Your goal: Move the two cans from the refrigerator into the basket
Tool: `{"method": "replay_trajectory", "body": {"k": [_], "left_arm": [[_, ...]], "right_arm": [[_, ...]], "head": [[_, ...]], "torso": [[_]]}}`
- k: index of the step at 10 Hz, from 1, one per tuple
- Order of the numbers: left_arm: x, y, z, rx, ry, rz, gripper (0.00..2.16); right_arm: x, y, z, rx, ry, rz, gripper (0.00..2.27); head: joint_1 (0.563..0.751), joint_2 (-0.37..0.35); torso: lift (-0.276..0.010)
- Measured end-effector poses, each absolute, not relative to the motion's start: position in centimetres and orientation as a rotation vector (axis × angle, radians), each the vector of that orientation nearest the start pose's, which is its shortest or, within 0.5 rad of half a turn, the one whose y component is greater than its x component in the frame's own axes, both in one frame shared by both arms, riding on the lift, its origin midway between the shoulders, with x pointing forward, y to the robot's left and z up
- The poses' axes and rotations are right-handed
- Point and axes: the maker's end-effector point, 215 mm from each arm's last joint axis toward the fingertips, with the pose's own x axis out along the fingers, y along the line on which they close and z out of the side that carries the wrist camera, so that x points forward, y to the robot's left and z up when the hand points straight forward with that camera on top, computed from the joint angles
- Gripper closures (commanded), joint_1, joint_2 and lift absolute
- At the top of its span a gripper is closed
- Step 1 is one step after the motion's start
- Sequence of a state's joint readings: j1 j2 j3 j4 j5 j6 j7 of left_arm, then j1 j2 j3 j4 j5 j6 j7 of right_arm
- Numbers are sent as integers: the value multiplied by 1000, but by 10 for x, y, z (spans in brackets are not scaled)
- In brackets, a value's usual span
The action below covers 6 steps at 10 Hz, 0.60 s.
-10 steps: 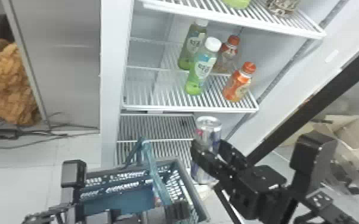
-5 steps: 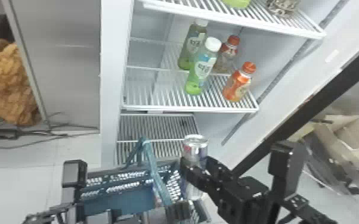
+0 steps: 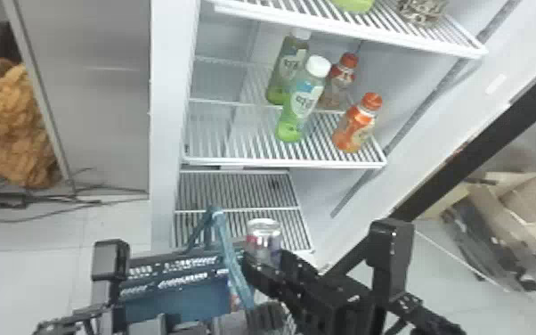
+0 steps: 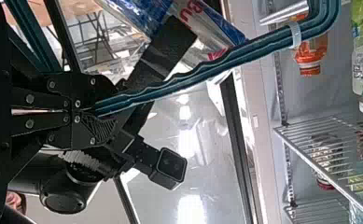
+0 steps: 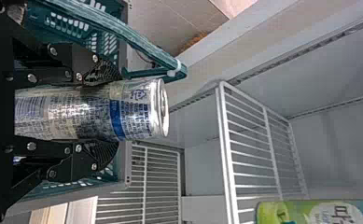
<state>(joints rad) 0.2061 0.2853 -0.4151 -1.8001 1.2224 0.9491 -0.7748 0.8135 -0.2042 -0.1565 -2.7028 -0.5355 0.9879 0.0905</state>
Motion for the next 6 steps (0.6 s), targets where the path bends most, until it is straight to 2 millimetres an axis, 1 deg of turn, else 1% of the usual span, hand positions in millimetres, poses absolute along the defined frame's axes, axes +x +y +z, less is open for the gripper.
{"method": "replay_trajectory", "body": {"k": [3, 6], "left_arm": [[223, -91, -332, -1252, 845, -1478, 1185], [223, -91, -332, -1252, 843, -1477, 1185]], "right_arm": [[287, -159, -366, 208, 681, 381, 478], [289, -163, -366, 202, 676, 373, 458]], "head": [[695, -350], [695, -350]], "torso": [[-276], [-276]]}}
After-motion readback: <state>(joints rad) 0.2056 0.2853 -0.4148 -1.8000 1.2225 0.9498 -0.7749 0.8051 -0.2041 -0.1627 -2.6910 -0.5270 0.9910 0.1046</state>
